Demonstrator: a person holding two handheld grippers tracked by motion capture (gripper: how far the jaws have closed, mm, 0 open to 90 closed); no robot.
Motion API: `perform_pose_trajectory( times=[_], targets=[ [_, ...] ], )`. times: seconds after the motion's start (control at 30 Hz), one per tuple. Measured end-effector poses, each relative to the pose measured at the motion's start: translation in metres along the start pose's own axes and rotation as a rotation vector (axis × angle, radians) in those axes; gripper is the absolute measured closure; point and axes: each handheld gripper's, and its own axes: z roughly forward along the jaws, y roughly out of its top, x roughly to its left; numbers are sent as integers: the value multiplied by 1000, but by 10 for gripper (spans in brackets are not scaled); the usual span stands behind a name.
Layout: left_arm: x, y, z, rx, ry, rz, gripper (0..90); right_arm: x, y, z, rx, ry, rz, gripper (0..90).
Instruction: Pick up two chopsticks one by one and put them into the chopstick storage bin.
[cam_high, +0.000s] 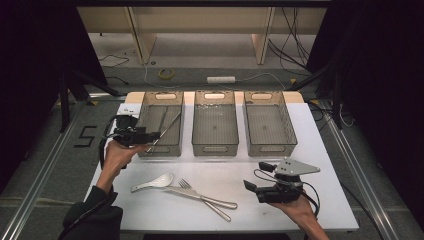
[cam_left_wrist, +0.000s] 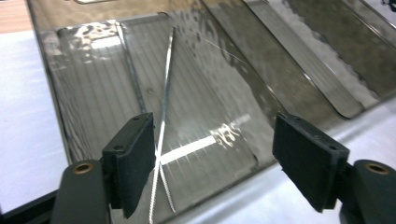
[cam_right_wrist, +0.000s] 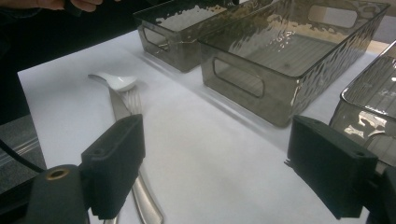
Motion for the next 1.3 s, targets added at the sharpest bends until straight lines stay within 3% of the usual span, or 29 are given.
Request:
perform_pose_trajectory(
  times=[0.33,0.67,0.8,1.07,1.3],
  targets=[
    [-18,-14,-17,104,-36,95,229,1,-1,1,7,6,-6,199],
    [-28,-28,-23,96,-88,133,198,1,-1,2,1,3,-5,199],
    [-32,-33,-24,118,-98,153,195,1,-1,2,-2,0,-4,199],
    [-38,-44,-24,180,-76,187,194,1,-1,1,-5,-3,-5,198],
    [-35,-50,-24,229,-61,196,191,0,-2,1,-7,-2,-1,198]
  ],
)
